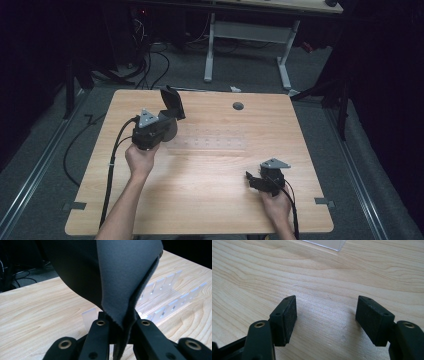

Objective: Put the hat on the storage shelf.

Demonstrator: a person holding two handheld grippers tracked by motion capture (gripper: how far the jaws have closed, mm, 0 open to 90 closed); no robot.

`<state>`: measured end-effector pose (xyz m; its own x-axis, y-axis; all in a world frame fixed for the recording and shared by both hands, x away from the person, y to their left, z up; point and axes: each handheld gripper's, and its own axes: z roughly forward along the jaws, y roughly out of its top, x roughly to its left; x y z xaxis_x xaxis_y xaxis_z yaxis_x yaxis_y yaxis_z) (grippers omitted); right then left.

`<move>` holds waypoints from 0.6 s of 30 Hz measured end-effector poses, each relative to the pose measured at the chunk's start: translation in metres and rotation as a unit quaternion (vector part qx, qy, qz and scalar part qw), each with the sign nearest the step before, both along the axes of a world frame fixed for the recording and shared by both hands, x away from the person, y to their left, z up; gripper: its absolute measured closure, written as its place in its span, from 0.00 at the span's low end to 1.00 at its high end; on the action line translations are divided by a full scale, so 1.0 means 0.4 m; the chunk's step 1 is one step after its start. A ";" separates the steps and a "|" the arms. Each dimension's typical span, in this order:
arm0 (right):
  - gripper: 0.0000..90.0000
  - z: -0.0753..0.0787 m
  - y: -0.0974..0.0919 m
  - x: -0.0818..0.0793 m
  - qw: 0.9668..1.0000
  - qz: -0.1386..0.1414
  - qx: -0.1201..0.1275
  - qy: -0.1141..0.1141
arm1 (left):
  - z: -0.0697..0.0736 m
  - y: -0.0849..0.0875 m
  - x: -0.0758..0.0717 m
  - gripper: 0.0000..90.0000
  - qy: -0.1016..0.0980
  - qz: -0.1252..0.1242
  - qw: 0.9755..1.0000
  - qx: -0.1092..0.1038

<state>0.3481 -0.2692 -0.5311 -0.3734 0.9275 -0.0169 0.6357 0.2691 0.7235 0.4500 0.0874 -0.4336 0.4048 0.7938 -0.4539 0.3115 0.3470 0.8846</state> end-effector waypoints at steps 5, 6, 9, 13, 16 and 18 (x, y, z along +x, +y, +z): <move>0.38 0.000 0.000 0.000 1.000 0.000 0.000 0.000 | -0.007 -0.008 0.003 0.95 0.004 0.001 1.000 0.004; 0.38 0.000 0.000 0.000 1.000 0.000 0.000 0.000 | -0.010 -0.010 0.004 0.95 0.004 0.000 1.000 0.008; 0.38 0.000 0.000 0.000 1.000 0.000 0.000 0.000 | -0.018 -0.016 0.006 0.95 0.007 0.001 1.000 0.010; 0.38 0.000 0.000 0.000 1.000 0.000 0.000 0.000 | -0.034 -0.017 0.007 0.95 0.013 0.001 1.000 0.007; 0.38 0.000 0.000 0.000 1.000 0.000 0.000 0.000 | -0.046 -0.016 0.008 0.95 0.021 -0.001 1.000 0.008; 0.38 0.000 0.000 0.000 1.000 0.000 0.000 0.000 | -0.054 -0.017 0.007 0.95 0.026 -0.003 1.000 0.015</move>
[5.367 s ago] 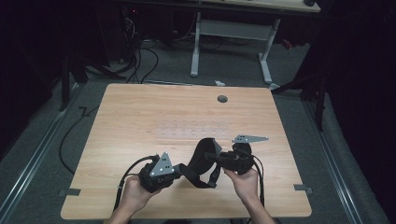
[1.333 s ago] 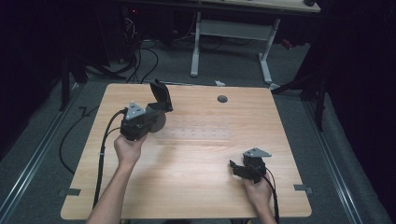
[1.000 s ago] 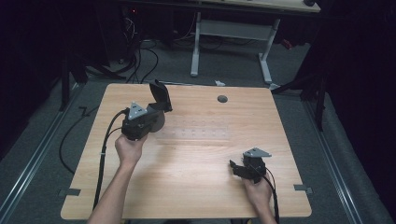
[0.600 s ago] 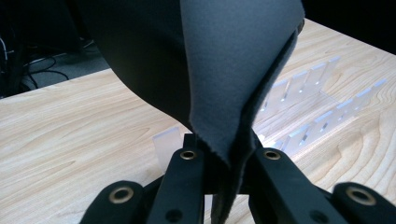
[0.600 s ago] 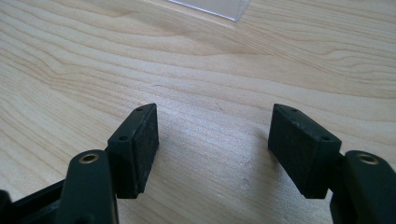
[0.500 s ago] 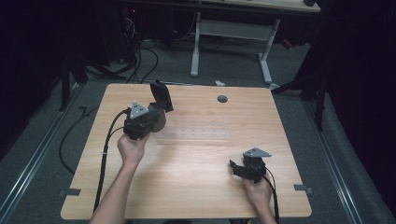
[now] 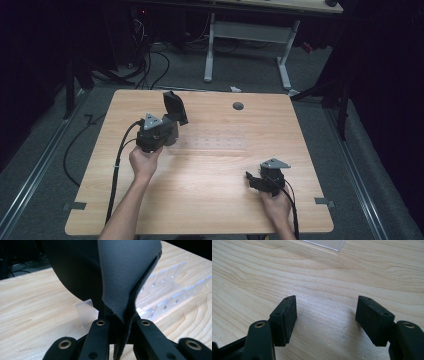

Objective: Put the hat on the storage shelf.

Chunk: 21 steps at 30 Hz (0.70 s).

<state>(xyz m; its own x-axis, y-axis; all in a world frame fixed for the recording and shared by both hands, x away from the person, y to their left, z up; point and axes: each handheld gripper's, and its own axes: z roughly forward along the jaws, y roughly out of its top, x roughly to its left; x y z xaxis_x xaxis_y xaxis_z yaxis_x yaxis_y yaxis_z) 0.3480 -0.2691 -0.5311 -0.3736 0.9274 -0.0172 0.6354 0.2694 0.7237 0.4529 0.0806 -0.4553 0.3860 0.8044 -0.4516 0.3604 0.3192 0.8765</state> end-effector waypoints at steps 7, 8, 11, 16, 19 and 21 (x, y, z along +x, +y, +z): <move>0.38 0.000 0.000 -0.001 1.000 -0.001 0.000 0.001 | -0.008 0.003 -0.006 0.94 0.008 -0.008 1.000 -0.004; 0.38 0.000 0.000 -0.001 1.000 -0.001 0.001 0.001 | -0.008 0.004 -0.006 0.94 0.011 -0.008 1.000 -0.006; 0.38 0.000 0.000 -0.001 1.000 -0.001 0.000 0.001 | -0.007 0.007 -0.010 0.91 0.019 -0.008 1.000 -0.008; 0.38 0.000 0.000 -0.001 1.000 -0.001 0.001 0.001 | -0.008 0.017 -0.014 0.80 0.026 -0.005 1.000 -0.014; 0.37 0.000 0.000 -0.001 1.000 -0.001 0.001 0.001 | -0.008 0.023 -0.016 0.71 0.030 -0.001 0.999 -0.012; 0.37 0.000 0.000 -0.001 1.000 -0.001 0.001 0.001 | -0.005 0.028 -0.018 0.64 0.031 0.001 0.999 -0.013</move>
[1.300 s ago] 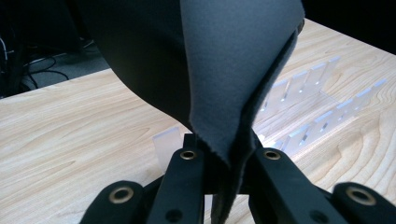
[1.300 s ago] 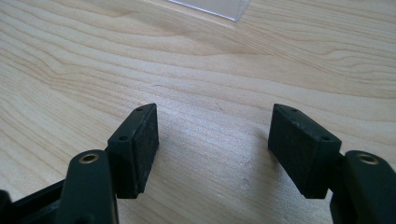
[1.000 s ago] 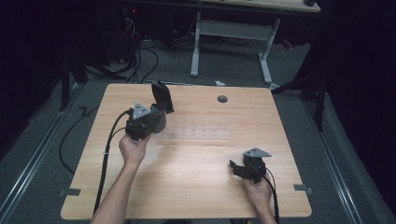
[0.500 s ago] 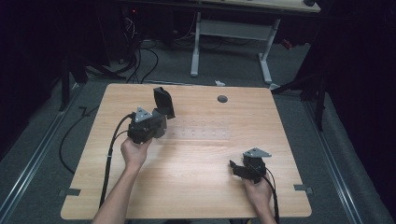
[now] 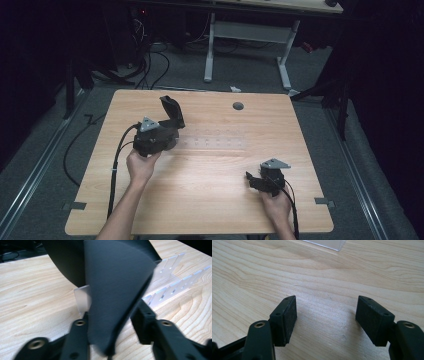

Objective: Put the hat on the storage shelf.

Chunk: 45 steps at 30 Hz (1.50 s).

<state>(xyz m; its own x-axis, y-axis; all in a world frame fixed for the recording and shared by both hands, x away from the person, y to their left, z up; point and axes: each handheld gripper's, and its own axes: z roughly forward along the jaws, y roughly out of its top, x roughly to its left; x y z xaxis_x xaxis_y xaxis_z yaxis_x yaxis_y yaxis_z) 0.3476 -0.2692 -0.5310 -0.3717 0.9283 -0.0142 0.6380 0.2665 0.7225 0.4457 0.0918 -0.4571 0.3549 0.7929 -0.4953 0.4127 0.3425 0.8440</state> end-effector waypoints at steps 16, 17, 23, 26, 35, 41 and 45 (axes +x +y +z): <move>0.37 0.000 0.000 0.000 1.000 0.000 0.000 0.000 | 0.026 0.055 -0.063 0.49 -0.005 0.001 1.000 -0.008; 0.37 0.000 0.000 0.000 1.000 0.000 0.000 0.000 | 0.027 0.059 -0.066 0.48 -0.005 0.001 1.000 -0.008; 0.37 0.000 0.000 0.000 1.000 0.000 0.000 0.000 | 0.028 0.081 -0.084 0.48 -0.006 0.003 1.000 -0.008; 0.37 0.000 0.000 0.000 1.000 0.000 0.000 0.000 | 0.028 0.092 -0.094 0.48 -0.004 0.004 1.000 -0.016; 0.37 0.000 0.000 0.000 1.000 0.000 -0.001 0.000 | 0.023 0.114 -0.124 0.47 -0.002 0.007 1.000 -0.016; 0.37 0.000 0.000 0.000 1.000 0.000 -0.001 0.000 | 0.016 0.121 -0.141 0.47 0.001 0.008 1.000 -0.024; 0.37 0.000 0.000 0.000 1.000 0.000 -0.001 0.000 | 0.008 0.122 -0.150 0.47 0.004 0.008 1.000 -0.025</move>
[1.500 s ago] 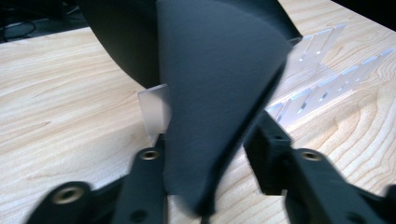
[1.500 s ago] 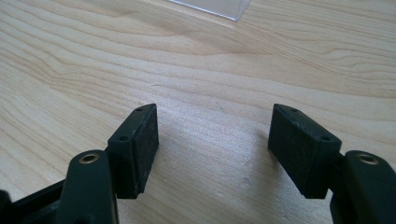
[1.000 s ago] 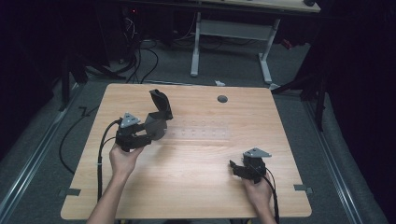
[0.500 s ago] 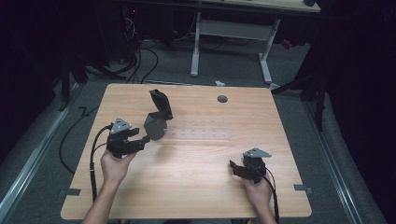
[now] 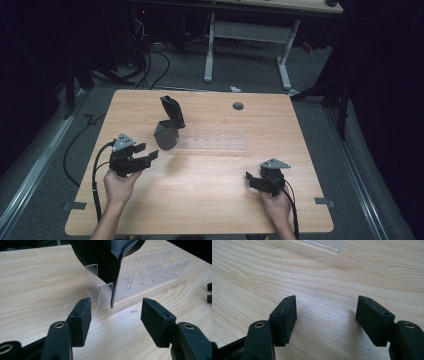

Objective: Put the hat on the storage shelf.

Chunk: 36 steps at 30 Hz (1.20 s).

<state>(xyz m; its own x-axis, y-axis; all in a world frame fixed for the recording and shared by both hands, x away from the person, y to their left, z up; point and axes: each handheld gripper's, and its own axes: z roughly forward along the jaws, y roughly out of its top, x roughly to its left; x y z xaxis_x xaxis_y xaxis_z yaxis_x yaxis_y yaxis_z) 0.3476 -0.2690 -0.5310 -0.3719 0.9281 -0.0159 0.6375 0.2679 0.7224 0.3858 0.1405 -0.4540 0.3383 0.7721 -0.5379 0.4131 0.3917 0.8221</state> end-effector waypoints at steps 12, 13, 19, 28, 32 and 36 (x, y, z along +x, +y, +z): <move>0.37 0.000 0.000 0.000 1.000 0.000 0.000 0.000 | -0.025 -0.004 -0.022 0.46 0.008 -0.003 1.000 -0.006; 0.37 0.000 0.000 0.000 1.000 0.000 0.000 0.000 | -0.027 -0.004 -0.023 0.46 0.009 -0.003 1.000 -0.004; 0.37 0.000 0.000 0.000 1.000 0.001 -0.001 0.000 | -0.040 -0.005 -0.033 0.46 0.011 -0.003 1.000 -0.006; 0.37 0.000 0.000 0.000 1.000 0.000 -0.001 0.000 | -0.071 -0.011 -0.042 0.45 0.024 -0.006 1.000 -0.007; 0.37 0.000 0.000 0.000 1.000 0.001 0.000 0.000 | -0.083 -0.020 -0.045 0.45 0.030 -0.011 0.999 0.000; 0.37 0.000 0.000 0.000 1.000 0.001 0.000 0.000 | -0.096 -0.029 -0.047 0.45 0.034 -0.016 0.999 0.009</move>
